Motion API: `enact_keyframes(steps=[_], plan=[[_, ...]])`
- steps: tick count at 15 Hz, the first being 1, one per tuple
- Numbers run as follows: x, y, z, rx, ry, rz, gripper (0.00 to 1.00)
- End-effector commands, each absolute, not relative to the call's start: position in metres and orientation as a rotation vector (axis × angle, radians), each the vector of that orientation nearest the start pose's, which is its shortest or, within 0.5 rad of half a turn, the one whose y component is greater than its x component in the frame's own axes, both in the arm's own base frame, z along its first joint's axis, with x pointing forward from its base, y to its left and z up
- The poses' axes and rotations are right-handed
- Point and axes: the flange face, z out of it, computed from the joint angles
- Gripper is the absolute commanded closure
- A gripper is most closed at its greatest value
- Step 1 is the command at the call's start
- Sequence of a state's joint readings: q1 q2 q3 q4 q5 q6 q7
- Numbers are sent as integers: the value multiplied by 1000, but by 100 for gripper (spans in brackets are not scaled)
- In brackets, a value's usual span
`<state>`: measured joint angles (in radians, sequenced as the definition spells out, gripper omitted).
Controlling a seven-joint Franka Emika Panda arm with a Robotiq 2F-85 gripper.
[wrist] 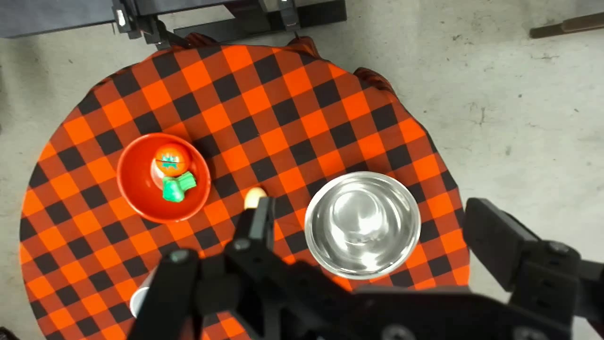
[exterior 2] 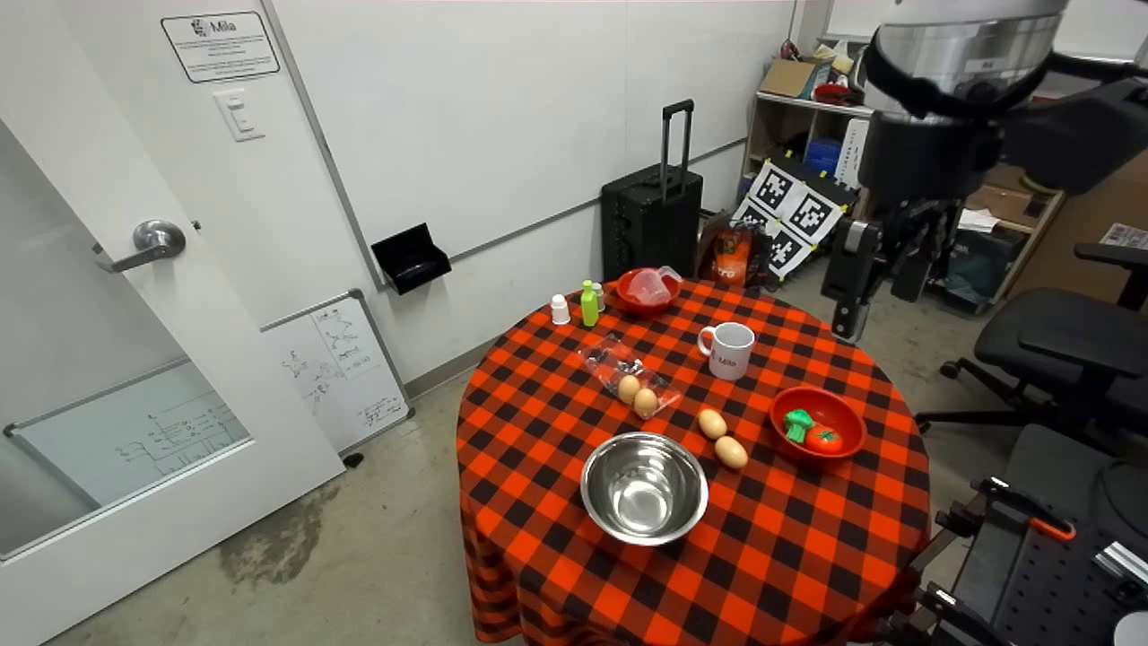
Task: Take the broccoli out of the bowl and put it on the table
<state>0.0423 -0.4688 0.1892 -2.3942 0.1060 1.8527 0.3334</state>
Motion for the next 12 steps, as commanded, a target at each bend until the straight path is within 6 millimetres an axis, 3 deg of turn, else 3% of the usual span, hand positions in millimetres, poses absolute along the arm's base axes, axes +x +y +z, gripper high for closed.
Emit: enact_keyframes(steps=[1,7,12], plan=[[420,76,429,-3190,208,259,0],[476,25,345,-3228,186,339,0],[506,-45,289,-3161,383,317,0]])
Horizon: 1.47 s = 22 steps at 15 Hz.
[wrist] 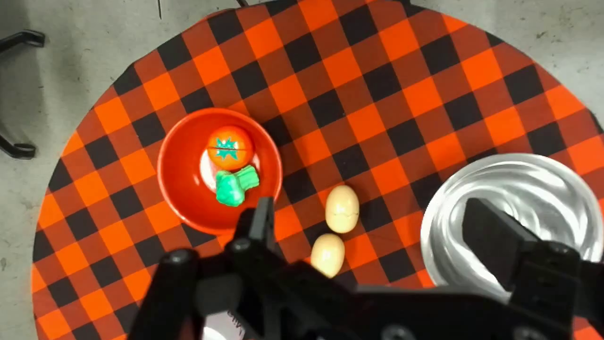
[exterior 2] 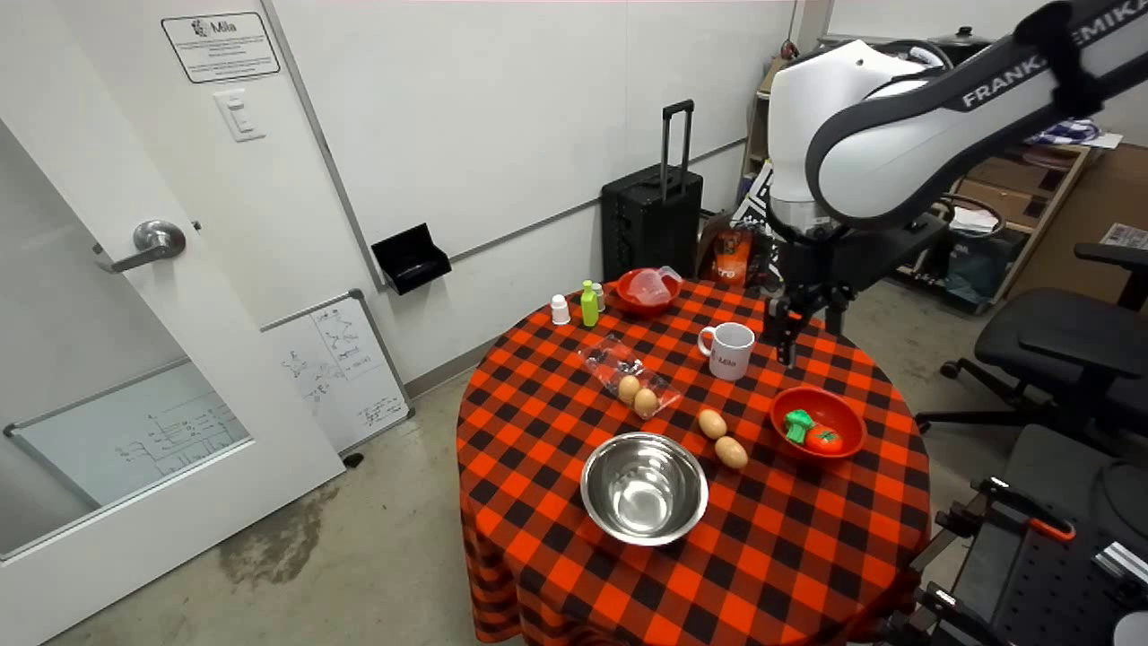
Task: Take the broccoli out of the bowl and put it on the table
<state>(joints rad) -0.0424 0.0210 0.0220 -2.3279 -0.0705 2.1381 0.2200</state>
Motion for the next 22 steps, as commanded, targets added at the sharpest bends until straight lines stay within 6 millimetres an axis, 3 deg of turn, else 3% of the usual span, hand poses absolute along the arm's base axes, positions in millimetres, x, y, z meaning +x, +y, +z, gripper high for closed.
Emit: enact_keyframes(steps=[1,6,13,15,16,17,22], plan=[[510,-59,279,-3151,428,318,0],[516,-103,236,-3096,617,342,0],[514,-130,185,-3043,761,419,0],[512,-130,172,-2989,757,461,0],[512,-119,174,-2961,739,456,0],[505,-126,176,-3001,763,469,0],[510,-109,162,-3014,699,497,0]])
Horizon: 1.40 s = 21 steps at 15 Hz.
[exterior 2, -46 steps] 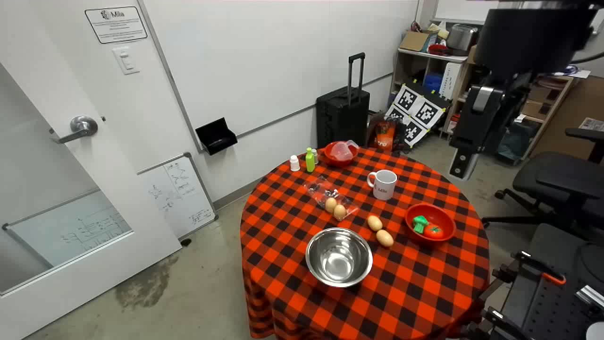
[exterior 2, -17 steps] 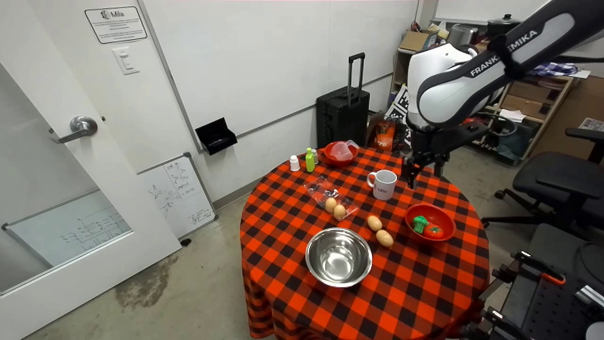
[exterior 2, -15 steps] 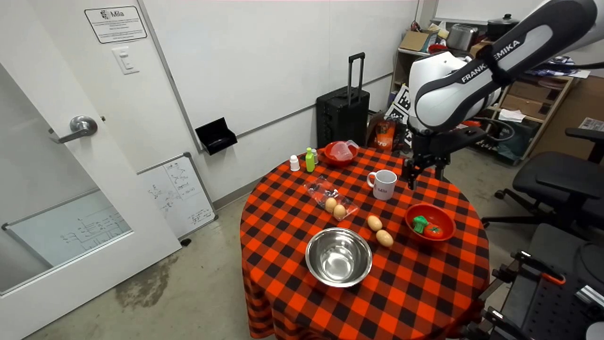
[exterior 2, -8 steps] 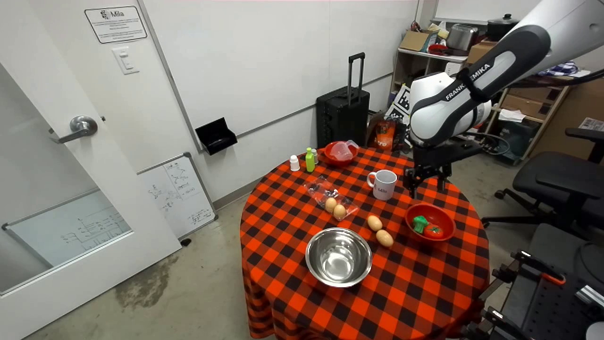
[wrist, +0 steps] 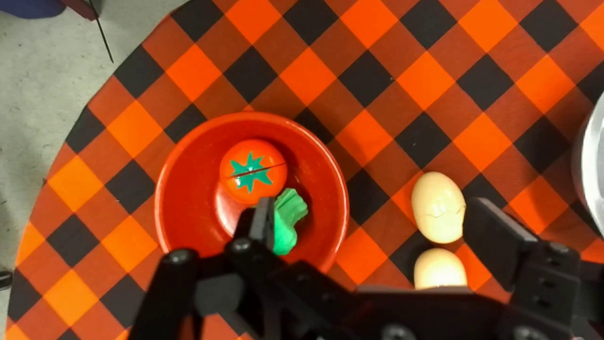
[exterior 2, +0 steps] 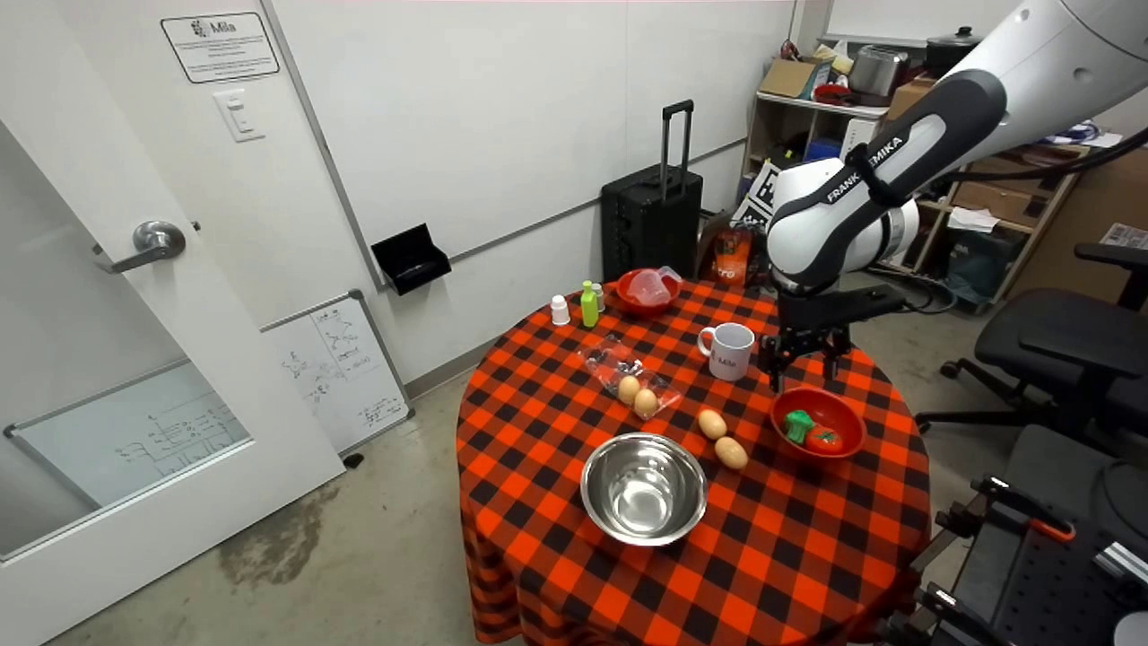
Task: Take the broccoli out of the bowl and put it on the table
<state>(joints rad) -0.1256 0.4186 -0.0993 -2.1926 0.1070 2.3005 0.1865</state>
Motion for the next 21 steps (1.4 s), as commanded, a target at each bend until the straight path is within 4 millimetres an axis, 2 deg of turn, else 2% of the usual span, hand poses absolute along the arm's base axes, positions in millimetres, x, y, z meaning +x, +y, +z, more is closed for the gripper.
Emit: enact_keyframes(steps=[1,8,13,17,21], plan=[[510,-110,159,-3040,684,489,0],[505,-133,134,-3184,528,451,0],[503,-145,121,-3123,303,401,0],[496,-163,111,-3078,218,431,0],[494,-166,95,-3063,120,447,0]])
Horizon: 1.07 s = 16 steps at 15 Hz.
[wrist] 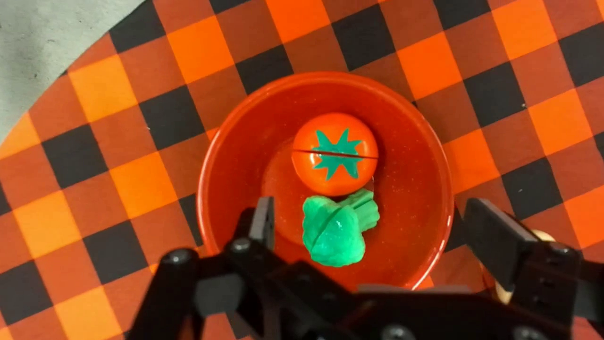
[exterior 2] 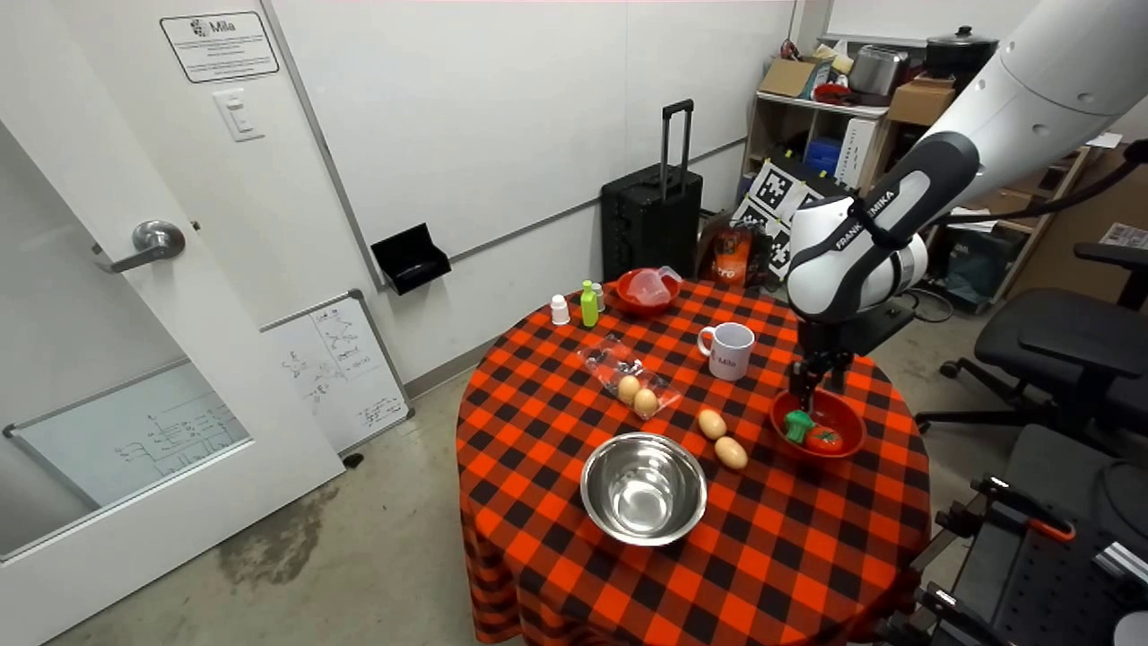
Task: Take the broccoli out of the bowl and put it on the table
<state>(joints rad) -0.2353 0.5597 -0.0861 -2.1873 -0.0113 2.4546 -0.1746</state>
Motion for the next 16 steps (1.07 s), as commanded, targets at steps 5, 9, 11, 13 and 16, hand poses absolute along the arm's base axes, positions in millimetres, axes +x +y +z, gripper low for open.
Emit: enact_keyframes(steps=[5,9,11,13,16], plan=[[505,-161,74,-3064,48,491,0],[514,-167,57,-3065,59,526,0],[519,-170,50,-3073,68,542,0],[524,-175,43,-3079,75,554,0],[530,-182,34,-3080,87,583,0]])
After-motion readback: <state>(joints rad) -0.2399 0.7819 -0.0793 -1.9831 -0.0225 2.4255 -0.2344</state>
